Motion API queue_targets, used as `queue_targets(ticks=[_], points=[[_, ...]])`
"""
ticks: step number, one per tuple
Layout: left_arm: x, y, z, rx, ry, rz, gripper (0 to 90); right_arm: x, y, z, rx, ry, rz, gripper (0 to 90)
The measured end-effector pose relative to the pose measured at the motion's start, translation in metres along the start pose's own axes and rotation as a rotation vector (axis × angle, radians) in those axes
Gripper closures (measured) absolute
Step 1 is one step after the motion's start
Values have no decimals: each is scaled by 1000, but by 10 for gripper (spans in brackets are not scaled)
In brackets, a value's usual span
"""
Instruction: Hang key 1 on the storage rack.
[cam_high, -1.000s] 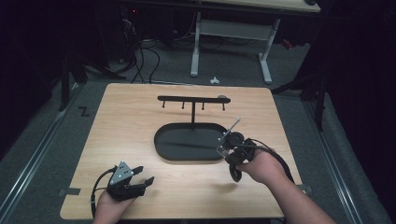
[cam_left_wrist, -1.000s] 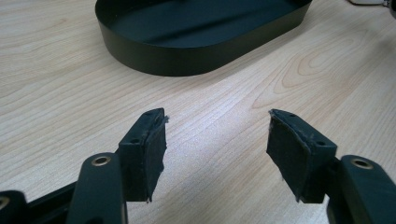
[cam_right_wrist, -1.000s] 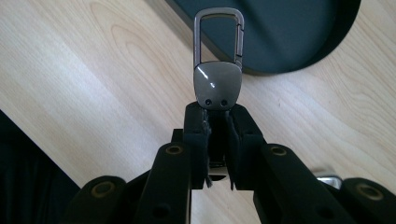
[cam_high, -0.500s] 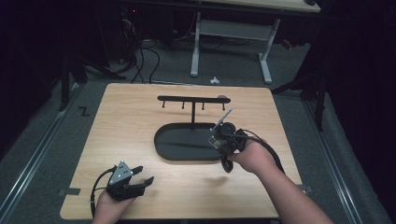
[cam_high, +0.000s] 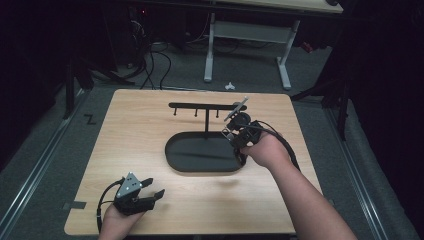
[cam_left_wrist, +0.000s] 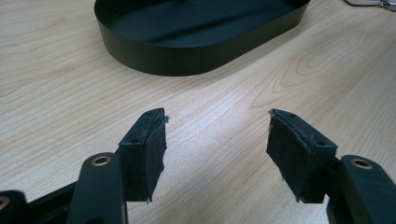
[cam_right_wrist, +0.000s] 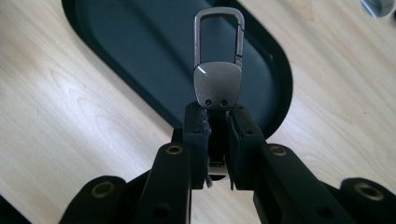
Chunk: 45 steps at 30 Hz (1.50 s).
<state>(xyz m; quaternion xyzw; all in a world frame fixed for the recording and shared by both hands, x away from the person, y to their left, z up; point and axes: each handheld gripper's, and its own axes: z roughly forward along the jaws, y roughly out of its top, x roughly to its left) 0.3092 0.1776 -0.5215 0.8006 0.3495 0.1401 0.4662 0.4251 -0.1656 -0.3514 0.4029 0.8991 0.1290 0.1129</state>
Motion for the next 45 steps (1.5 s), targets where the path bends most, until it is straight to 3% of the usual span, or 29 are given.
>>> queue_targets(ticks=[1,2,10,11,22,25,26,27,45], points=[[0,0,0,0,0,0,378,0,2,0,2,-1,17,801],[0,0,0,0,-1,0,378,-2,4,0,-4,-5,-1,801],[0,0,0,1,-3,2,378,-5,19,0,-17,-4,29,801],[0,0,0,1,-4,1,378,-6,21,-1,-24,-5,13,801],[0,0,1,8,-7,6,378,-6,37,-7,-56,-16,35,800],[0,0,1,9,-8,6,378,-8,40,-4,-56,-21,22,800],[0,0,1,9,-8,6,378,-7,40,-3,-47,-20,42,800],[0,0,1,9,-8,6,378,-8,41,-1,-52,-23,22,800],[1,-1,0,11,-7,7,379,-14,49,23,-72,-54,63,792]])
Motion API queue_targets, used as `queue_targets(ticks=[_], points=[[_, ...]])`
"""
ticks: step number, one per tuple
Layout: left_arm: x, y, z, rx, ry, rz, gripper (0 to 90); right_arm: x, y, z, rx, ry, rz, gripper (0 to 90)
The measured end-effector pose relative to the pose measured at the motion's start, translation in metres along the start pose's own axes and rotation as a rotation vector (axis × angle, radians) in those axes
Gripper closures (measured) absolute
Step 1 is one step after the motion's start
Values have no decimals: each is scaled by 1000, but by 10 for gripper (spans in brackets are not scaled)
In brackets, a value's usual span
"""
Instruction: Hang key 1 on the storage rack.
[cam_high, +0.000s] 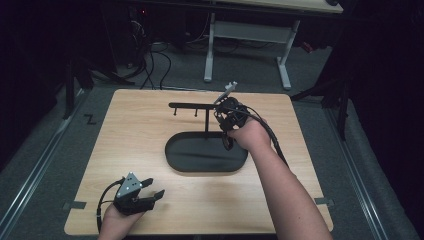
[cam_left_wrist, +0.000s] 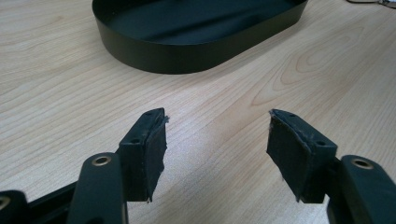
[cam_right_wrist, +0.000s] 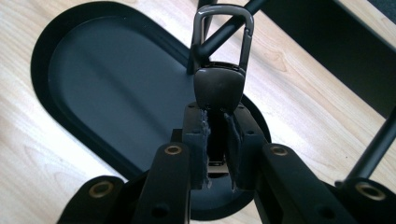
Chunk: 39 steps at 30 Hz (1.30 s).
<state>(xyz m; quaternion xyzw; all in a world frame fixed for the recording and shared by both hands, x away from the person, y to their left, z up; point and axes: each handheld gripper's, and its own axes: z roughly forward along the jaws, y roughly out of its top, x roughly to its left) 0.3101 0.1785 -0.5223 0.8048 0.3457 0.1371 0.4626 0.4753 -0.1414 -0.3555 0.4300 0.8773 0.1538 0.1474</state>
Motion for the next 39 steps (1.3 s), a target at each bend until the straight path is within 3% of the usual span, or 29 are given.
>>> queue_targets(ticks=[4,16,27,39], points=[[0,0,0,1,2,2,378,-1,0,4,-10,-4,25,780],[0,0,2,1,2,8,379,-2,-6,2,-20,-4,17,768],[-4,2,6,14,-1,21,379,-3,-42,-9,-13,10,48,718],[-7,2,7,22,-2,29,379,-18,-102,-10,8,16,95,699]])
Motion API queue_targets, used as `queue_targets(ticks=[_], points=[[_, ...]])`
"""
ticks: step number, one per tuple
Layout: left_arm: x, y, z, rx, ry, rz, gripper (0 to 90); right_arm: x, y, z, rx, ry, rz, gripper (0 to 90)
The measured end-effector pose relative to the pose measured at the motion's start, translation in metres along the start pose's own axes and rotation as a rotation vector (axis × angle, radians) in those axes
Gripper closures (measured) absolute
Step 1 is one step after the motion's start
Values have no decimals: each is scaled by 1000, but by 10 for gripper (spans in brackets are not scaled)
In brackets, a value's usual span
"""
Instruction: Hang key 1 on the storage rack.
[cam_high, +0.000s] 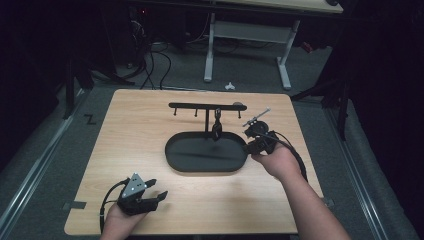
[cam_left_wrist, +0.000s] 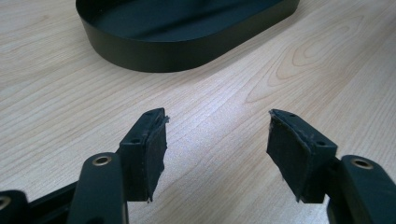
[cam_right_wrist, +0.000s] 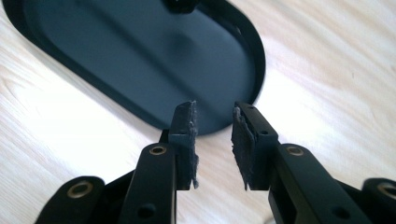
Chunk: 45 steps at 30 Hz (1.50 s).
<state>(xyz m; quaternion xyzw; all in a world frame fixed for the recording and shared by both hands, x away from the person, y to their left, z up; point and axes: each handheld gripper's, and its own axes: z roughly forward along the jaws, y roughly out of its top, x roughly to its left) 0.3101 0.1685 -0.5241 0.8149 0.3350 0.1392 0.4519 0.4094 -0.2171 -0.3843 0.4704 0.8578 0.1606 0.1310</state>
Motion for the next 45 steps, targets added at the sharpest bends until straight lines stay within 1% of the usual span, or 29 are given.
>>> queue_targets(ticks=[3,6,8,10,11,12,13,15,16,17,21,24,25,26,30,31,32,34,38,41,42,45], points=[[0,0,1,2,0,0,379,-5,-14,2,16,-2,14,697],[0,0,1,5,1,0,379,-10,-29,6,31,-10,12,697],[0,0,1,8,0,2,379,-14,-39,9,45,-15,22,698],[0,0,1,8,0,2,379,-19,-49,13,57,-16,36,700],[0,0,1,9,0,3,379,-21,-54,14,66,-25,43,700],[0,0,1,9,0,3,379,-21,-54,14,66,-25,43,700],[0,0,1,9,0,3,379,-26,-64,18,80,-26,56,701],[0,-1,2,9,1,3,379,-31,-74,21,94,-26,69,700],[0,-1,2,9,1,3,379,-31,-74,21,94,-26,69,700],[0,-1,2,12,1,4,379,-36,-83,24,105,-29,83,694],[-1,-1,2,14,-2,4,379,-45,-98,29,126,-23,106,683],[-1,-1,2,14,-3,5,379,-51,-108,32,137,-29,123,677],[-1,-1,2,14,-3,5,379,-51,-108,32,137,-29,123,677],[-1,-1,2,15,-3,6,379,-55,-115,35,143,-35,130,669],[-1,-1,2,18,-3,5,379,-65,-127,36,149,-36,171,662],[-1,-1,2,18,-3,5,379,-65,-127,36,149,-36,171,662],[-1,-1,2,21,-4,7,379,-69,-131,36,154,-43,184,653],[-1,-1,3,21,-4,7,379,-74,-134,35,154,-52,194,642],[-1,-1,3,23,-4,11,379,-82,-137,33,169,-67,204,592],[-1,-1,3,25,-4,13,379,-85,-138,34,172,-62,215,588],[-1,-1,3,25,-4,13,379,-86,-139,37,171,-48,219,579],[-1,-2,4,27,-7,11,379,-87,-140,41,179,-45,215,563]])
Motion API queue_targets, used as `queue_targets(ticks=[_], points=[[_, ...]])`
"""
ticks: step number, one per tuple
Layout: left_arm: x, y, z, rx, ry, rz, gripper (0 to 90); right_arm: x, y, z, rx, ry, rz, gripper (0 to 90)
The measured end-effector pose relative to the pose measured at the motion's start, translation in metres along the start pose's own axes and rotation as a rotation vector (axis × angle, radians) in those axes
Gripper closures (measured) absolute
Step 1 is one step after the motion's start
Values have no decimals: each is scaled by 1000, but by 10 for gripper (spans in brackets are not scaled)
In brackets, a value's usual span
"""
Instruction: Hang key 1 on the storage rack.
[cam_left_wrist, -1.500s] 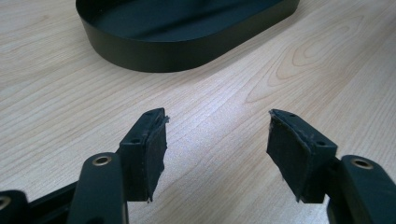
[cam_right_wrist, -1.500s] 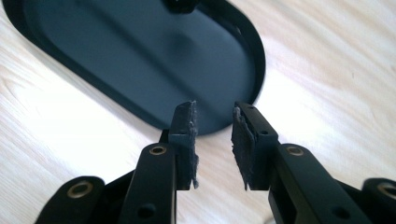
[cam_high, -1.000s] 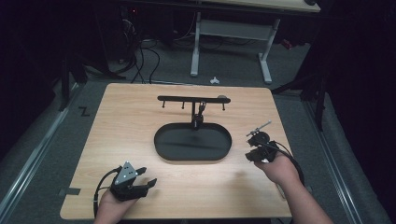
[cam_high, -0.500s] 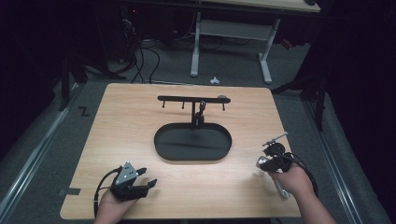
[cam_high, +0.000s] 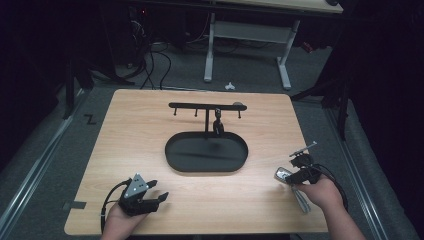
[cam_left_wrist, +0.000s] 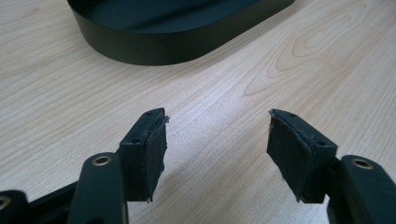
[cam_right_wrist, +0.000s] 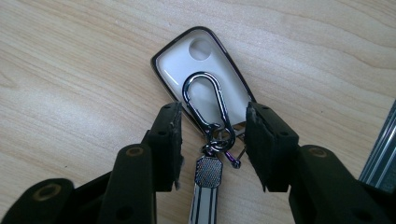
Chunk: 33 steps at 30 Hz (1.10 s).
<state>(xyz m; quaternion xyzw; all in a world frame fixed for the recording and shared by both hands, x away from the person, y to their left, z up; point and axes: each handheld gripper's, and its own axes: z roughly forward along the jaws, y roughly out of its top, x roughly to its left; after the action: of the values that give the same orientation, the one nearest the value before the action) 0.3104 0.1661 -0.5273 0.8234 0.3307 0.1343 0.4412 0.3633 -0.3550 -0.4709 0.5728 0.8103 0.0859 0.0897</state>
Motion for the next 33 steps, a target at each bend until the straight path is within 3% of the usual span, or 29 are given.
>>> queue_targets(ticks=[5,9,13,23,25,33], points=[[0,0,0,5,-3,3,379,0,0,7,17,1,7,563],[0,0,0,6,-5,2,378,2,0,8,14,-1,1,633],[0,0,1,13,-8,5,379,7,0,8,24,-13,-26,719],[0,0,1,12,-8,5,378,19,1,7,22,-24,-90,744],[0,0,1,12,-8,5,378,21,3,4,3,-17,-93,838],[0,0,1,11,-10,3,378,32,5,6,7,-8,-136,844]])
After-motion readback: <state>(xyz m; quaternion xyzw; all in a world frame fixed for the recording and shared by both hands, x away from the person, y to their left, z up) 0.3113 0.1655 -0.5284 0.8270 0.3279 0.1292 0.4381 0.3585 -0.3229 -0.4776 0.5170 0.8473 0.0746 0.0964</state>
